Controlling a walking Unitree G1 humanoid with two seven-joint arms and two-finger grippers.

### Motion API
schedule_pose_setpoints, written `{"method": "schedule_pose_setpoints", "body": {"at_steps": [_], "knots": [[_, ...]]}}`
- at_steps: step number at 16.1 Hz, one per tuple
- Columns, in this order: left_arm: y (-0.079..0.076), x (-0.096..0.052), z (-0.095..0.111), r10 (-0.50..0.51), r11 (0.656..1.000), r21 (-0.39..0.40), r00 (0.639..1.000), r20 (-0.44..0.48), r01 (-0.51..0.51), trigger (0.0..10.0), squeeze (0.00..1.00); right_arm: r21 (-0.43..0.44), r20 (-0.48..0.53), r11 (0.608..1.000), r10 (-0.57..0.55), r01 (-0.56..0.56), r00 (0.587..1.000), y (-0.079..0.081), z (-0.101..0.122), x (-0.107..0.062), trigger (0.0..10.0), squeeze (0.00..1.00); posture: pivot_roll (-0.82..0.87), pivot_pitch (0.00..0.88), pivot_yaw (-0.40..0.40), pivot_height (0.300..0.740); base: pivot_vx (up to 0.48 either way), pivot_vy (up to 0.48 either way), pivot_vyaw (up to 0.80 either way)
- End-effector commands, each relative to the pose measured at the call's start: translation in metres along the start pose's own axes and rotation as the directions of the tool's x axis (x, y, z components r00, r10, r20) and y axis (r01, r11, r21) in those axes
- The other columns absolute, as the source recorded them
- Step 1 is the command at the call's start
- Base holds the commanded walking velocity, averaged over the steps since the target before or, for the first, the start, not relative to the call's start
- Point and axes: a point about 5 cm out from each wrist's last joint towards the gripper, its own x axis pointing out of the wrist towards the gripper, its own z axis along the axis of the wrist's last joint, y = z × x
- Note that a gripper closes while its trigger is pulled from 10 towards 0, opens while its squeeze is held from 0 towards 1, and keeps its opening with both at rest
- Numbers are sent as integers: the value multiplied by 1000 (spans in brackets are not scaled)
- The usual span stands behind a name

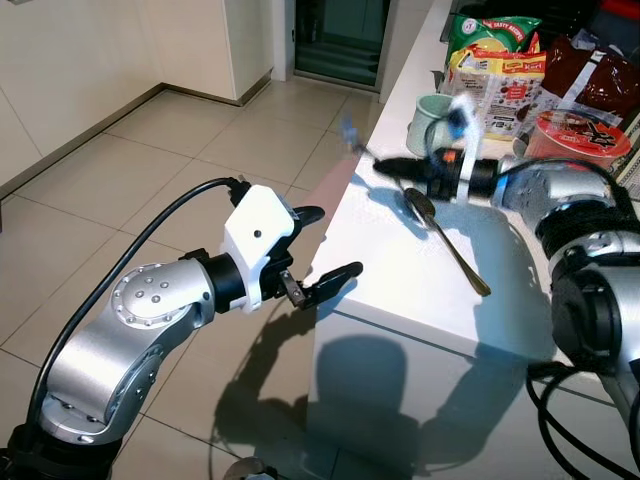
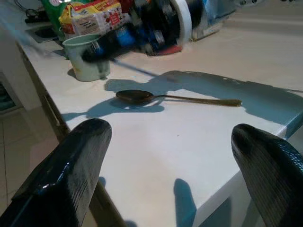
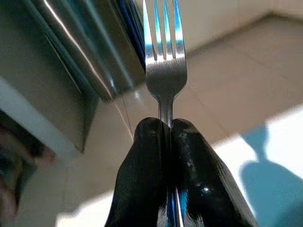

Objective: Setting the table

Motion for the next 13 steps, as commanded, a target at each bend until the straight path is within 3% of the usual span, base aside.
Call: {"method": "schedule_pose_setpoints", "body": {"at_steps": [1, 13], "knots": [[1, -1, 3, 11, 1000, 11, 1000, 8, -11, 10000, 0, -38, 54, 999, 12, -10, 998, 4, 18, -1, 0, 0, 140, 10, -32, 740, 0, 0, 0], [1, -1, 3, 11, 1000, 11, 1000, 8, -11, 10000, 0, -38, 54, 999, 12, -10, 998, 4, 18, -1, 0, 0, 140, 10, -32, 740, 0, 0, 0]]}}
